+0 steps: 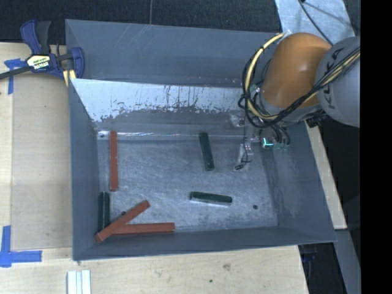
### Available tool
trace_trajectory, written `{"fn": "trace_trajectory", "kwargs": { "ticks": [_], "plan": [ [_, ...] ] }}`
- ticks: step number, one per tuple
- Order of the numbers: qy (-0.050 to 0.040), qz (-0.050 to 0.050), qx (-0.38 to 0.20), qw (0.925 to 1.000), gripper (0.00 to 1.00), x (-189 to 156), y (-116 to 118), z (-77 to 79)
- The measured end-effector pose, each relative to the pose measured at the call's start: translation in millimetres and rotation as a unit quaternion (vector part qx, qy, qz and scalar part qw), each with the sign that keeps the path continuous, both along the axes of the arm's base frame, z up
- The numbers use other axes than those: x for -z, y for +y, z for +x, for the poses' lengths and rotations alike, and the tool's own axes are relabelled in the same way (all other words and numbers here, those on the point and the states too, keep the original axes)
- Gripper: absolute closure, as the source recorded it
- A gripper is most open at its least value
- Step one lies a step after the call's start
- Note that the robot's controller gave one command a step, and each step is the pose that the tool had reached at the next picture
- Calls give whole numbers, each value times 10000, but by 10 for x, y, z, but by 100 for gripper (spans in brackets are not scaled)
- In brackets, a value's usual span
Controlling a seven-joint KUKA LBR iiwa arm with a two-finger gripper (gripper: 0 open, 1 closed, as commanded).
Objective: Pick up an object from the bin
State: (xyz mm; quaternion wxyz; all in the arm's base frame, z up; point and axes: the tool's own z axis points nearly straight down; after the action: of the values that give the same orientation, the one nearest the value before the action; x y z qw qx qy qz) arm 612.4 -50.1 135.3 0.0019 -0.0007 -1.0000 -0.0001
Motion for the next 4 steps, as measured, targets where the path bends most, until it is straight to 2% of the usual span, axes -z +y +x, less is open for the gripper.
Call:
{"fn": "trace_trajectory", "kwargs": {
  "ticks": [1, 2, 3, 4],
  "plan": [
    [11, 2, 96, 10000, 0, 666, 340, -446],
    [-16, 5, 366, 9993, 0, 647, 728, -998],
    [-38, -2, -414, 9991, 0, 644, 903, -1281],
    [-36, -2, -413, 9991, 100, 645, 903, -1280]
  ]
}}
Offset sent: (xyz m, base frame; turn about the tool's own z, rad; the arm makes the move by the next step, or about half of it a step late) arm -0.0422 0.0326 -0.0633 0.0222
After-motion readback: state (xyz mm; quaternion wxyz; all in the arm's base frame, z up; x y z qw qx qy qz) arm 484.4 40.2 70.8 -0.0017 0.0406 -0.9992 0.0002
